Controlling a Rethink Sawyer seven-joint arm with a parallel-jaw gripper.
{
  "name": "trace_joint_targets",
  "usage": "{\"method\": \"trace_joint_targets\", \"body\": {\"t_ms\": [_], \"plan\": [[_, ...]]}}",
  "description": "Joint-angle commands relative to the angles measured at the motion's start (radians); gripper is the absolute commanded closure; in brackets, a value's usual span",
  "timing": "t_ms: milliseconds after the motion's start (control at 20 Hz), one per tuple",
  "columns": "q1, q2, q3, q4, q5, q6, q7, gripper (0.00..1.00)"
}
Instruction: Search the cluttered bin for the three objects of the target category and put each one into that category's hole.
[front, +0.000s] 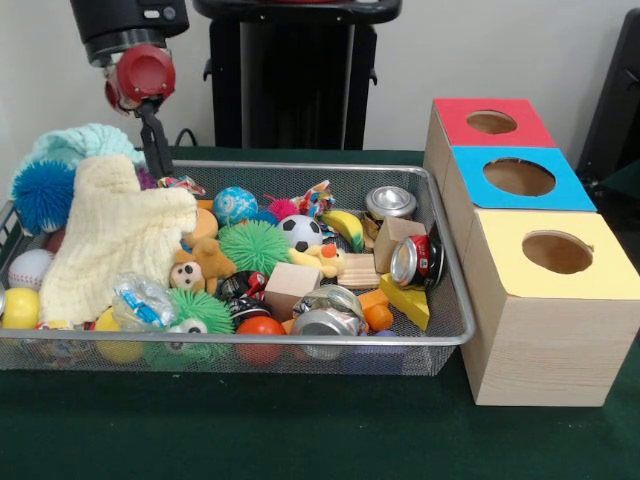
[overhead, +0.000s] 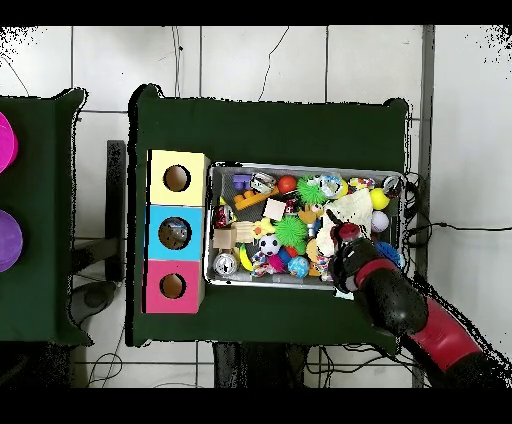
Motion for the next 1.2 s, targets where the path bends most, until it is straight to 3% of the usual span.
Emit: {"method": "trace_joint_targets", "body": {"t_ms": [50, 200, 550, 950, 1000, 1150, 1200], "plan": [[-0.040, 0.006, -0.048, 0.015, -0.093, -0.228, 0.137, 0.00], [-0.084, 0.026, -0.032, 0.021, -0.142, -0.276, 0.127, 0.00], [-0.185, 0.161, 0.007, -0.071, -0.266, -0.244, 0.054, 0.00], [-0.189, 0.255, 0.008, -0.132, -0.374, -0.284, 0.046, 0.00], [-0.199, 0.273, 0.024, -0.148, -0.403, -0.261, 0.026, 0.00], [-0.307, 0.391, 0.195, -0.235, -0.569, 0.007, -0.189, 0.00], [-0.321, 0.408, 0.219, -0.248, -0.586, 0.052, -0.222, 0.00]]}}
